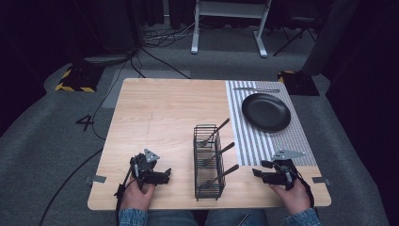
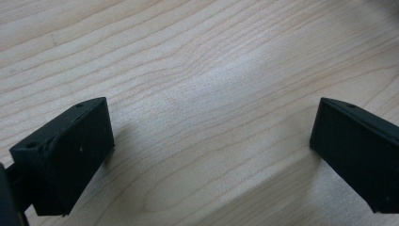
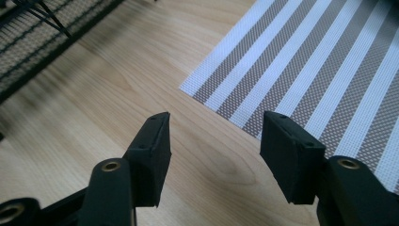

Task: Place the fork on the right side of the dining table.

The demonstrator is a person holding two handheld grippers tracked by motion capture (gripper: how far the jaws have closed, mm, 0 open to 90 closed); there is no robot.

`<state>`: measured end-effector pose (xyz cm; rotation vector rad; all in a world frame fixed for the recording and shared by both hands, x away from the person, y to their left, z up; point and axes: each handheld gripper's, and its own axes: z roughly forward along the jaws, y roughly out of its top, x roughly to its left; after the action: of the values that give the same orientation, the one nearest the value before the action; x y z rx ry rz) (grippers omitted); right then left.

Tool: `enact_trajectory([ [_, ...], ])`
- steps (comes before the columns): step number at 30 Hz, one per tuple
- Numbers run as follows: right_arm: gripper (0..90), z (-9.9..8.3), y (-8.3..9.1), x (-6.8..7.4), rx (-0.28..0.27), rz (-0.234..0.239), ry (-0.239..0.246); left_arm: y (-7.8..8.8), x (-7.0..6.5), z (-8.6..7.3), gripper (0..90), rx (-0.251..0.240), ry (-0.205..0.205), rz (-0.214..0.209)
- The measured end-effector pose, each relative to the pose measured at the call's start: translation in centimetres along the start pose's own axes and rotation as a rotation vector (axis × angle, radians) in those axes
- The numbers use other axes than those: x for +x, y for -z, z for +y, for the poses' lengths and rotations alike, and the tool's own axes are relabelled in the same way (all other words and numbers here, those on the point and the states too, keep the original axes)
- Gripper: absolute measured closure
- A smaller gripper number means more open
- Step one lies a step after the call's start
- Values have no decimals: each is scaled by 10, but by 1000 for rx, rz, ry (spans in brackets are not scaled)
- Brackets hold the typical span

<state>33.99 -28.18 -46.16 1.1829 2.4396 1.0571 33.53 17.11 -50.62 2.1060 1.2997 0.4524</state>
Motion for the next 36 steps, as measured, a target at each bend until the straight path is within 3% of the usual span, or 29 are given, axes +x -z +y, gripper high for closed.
enact_trajectory([
  [7,432,19,27,14,-61,31,22,0,0,0,2,0,0,0],
  [15,432,33,42,29,-89,62,49,0,0,0,2,0,0,0],
  [24,456,43,54,39,-109,100,27,0,0,0,2,0,0,0],
  [36,478,66,67,60,-131,159,64,0,0,0,2,1,0,-1],
])
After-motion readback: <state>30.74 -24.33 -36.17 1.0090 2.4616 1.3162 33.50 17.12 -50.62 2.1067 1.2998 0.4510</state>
